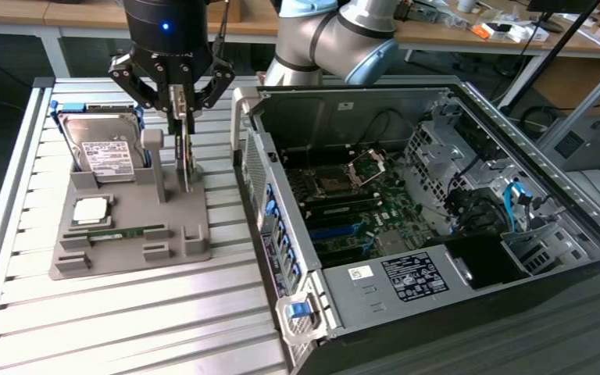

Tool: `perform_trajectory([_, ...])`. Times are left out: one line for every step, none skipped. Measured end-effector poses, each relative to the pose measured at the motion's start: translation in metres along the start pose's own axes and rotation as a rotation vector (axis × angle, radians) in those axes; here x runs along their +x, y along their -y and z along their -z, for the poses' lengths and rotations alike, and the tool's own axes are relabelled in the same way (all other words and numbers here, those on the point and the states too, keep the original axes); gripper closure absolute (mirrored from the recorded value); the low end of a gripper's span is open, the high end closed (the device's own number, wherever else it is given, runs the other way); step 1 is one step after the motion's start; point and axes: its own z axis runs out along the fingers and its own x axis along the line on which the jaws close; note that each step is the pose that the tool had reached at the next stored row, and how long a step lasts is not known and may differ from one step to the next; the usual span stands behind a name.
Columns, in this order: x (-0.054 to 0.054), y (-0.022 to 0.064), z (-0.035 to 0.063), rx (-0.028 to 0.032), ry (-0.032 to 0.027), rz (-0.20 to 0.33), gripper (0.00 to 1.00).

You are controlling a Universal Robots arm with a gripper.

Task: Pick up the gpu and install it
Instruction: 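Pick up the gpu and move the gpu toward the slot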

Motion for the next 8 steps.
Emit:
perform_trajectory([0.0,0.0,0.0004,0.0001,-0.0001,0.0,0.73])
perform_trajectory([0.0,0.0,0.0006,0.0001,0.0,0.0,0.73])
perform_trajectory([0.0,0.0,0.001,0.0001,-0.0001,0.0,0.73])
perform_trajectory([0.0,0.0,0.0012,0.0001,-0.0001,0.0,0.73])
perform_trajectory([0.0,0.0,0.0014,0.0,0.0001,0.0,0.73])
perform_trajectory([-0.0001,0.0,0.0016,0.0,0.0001,0.0,0.73])
perform_trajectory([0.0,0.0,0.0018,0.0,0.0,0.0,0.73])
perform_trajectory([0.0,-0.0001,0.0021,0.0,0.0,0.0,0.73])
